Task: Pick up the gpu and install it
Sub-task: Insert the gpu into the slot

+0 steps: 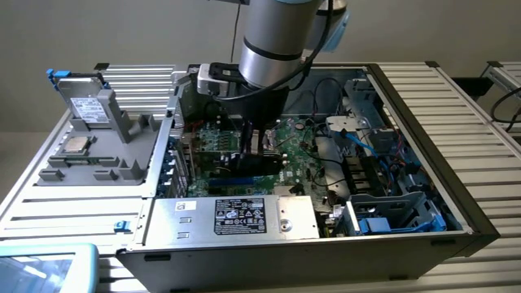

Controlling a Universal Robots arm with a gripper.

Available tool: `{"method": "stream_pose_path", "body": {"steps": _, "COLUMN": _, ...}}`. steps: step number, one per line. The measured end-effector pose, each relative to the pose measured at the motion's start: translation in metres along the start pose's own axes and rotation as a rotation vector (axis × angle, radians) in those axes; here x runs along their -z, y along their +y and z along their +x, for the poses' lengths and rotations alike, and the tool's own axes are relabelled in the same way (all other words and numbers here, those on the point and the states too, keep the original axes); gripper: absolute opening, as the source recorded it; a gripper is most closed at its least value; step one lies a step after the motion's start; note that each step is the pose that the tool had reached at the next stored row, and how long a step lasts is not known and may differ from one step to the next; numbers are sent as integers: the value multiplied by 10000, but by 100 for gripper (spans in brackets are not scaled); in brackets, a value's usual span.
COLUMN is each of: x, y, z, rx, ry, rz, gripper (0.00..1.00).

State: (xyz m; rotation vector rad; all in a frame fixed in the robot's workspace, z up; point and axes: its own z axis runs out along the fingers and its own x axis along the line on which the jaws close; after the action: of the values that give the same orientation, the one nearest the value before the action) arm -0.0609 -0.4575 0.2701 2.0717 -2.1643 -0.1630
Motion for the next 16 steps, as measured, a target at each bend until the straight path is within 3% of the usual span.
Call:
{"method": "stream_pose_path", "body": {"steps": 2, "x": 29, "y": 6, "z": 1, "rx": 0, "ry": 38, "rz": 63, "gripper": 28}}
{"method": "stream_pose_path", "body": {"steps": 3, "x": 34, "y": 6, "z": 1, "rx": 10, "ry": 49, "rz": 140, "gripper": 28}}
{"method": "stream_pose_path", "body": {"steps": 6, "x": 41, "y": 8, "z": 1, "rx": 93, "ry": 63, "rz": 506, "gripper": 28}}
{"method": "stream_pose_path", "body": {"steps": 7, "x": 42, "y": 8, "z": 0, "rx": 105, "ry": 80, "rz": 551, "gripper": 28}}
{"method": "stream_pose_path", "body": {"steps": 11, "x": 43, "y": 8, "z": 1, "rx": 104, "ry": 103, "rz": 558, "gripper": 28}}
{"method": "stream_pose_path", "body": {"steps": 13, "x": 43, "y": 9, "z": 0, "rx": 113, "ry": 103, "rz": 596, "gripper": 28}}
{"method": "stream_pose_path", "body": {"steps": 14, "x": 43, "y": 9, "z": 0, "rx": 124, "ry": 102, "rz": 651, "gripper": 28}}
{"method": "stream_pose_path", "body": {"steps": 15, "x": 43, "y": 8, "z": 0, "rx": 150, "ry": 104, "rz": 745, "gripper": 28}}
{"method": "stream_pose_path", "body": {"steps": 16, "x": 44, "y": 9, "z": 1, "rx": 180, "ry": 104, "rz": 881, "gripper": 28}}
